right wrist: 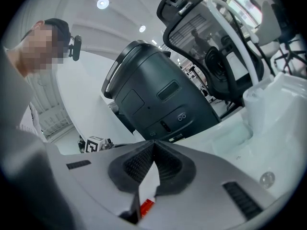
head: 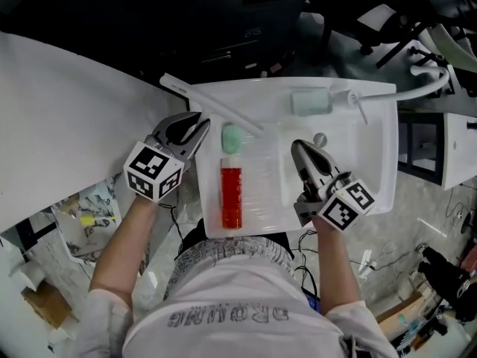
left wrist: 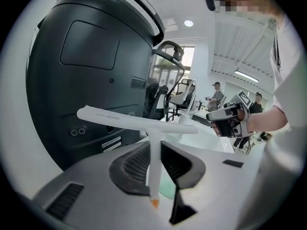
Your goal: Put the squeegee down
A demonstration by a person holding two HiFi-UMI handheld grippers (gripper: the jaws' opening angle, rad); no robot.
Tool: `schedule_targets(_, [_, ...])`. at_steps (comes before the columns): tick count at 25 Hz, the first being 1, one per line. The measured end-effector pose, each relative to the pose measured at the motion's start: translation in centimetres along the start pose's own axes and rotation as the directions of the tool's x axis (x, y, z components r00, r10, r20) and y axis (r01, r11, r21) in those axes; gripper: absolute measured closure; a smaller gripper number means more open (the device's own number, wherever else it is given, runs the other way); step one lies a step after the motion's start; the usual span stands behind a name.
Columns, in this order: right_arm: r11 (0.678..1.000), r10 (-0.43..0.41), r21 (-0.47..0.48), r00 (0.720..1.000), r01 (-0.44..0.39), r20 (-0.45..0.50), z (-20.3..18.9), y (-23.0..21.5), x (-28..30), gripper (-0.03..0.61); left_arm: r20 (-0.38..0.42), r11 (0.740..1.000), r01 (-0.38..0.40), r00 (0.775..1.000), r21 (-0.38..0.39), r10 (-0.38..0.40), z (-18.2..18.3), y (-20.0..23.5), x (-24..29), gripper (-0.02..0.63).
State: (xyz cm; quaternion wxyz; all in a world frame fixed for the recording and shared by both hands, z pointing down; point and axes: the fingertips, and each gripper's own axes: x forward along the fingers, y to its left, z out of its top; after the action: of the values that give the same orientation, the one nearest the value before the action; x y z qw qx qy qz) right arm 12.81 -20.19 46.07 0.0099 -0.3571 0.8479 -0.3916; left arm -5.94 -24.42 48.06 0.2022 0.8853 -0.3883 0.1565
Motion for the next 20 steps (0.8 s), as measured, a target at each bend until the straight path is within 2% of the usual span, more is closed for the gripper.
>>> schedule_targets(8, [1.000, -0.009, 0.014, 1.000, 0.010, -0.023, -0.2, -1.9, 0.7, 0.571, -0.064, 1.000, -0.022, 0.998, -0.017, 0.021, -1.9, 2.1, 2.6, 0.529])
schedule_targets(20, [0.999, -0.015, 0.035, 0.999, 0.017, -0.051, -1.2, -3.7, 1.2, 0.571, -0.144, 1.000, -0.010, 0.990, -0.019, 0.007, -4.0, 3.2, 6.5, 0.529])
